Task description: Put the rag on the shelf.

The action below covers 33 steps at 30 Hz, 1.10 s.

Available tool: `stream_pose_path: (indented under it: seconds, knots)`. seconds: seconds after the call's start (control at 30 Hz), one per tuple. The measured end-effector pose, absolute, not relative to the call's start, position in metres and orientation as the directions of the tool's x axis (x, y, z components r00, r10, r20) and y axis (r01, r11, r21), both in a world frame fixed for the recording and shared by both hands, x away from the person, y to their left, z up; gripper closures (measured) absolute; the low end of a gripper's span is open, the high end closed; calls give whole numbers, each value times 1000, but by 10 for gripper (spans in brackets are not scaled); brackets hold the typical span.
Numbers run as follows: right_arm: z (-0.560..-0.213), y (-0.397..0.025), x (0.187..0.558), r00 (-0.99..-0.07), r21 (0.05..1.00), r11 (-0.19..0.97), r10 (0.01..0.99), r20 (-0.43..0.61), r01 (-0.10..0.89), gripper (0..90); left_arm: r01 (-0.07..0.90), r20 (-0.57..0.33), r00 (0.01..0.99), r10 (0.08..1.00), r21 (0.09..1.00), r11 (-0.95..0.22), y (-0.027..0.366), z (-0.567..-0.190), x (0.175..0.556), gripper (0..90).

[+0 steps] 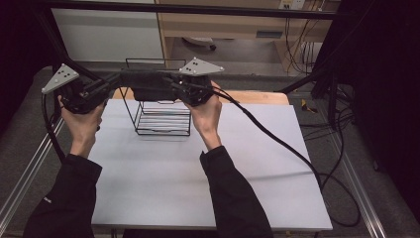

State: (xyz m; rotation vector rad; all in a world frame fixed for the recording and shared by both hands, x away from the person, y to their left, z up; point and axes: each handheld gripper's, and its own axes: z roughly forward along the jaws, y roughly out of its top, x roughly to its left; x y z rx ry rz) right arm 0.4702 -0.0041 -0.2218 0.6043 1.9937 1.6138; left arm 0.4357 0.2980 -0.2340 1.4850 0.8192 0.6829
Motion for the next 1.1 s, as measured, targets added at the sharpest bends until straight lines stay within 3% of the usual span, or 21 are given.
stream_pose_path:
  seconds: [0.23,0.63,0.83,1.1]
  knots:
    - [-235,-3,461,-779,964,258,617,-110,68,742,144,-61,585,809,989,-29,300,-250,426,794]
    - [-292,-14,460,-776,943,234,630,37,235,564,271,-53,570,820,954,-127,293,-304,425,673]
    - [-308,-32,458,-778,948,203,624,69,247,406,331,-53,558,828,930,-163,298,-328,428,575]
    - [-332,-90,440,-757,934,196,644,106,298,142,391,-69,542,838,903,-179,309,-352,418,439]
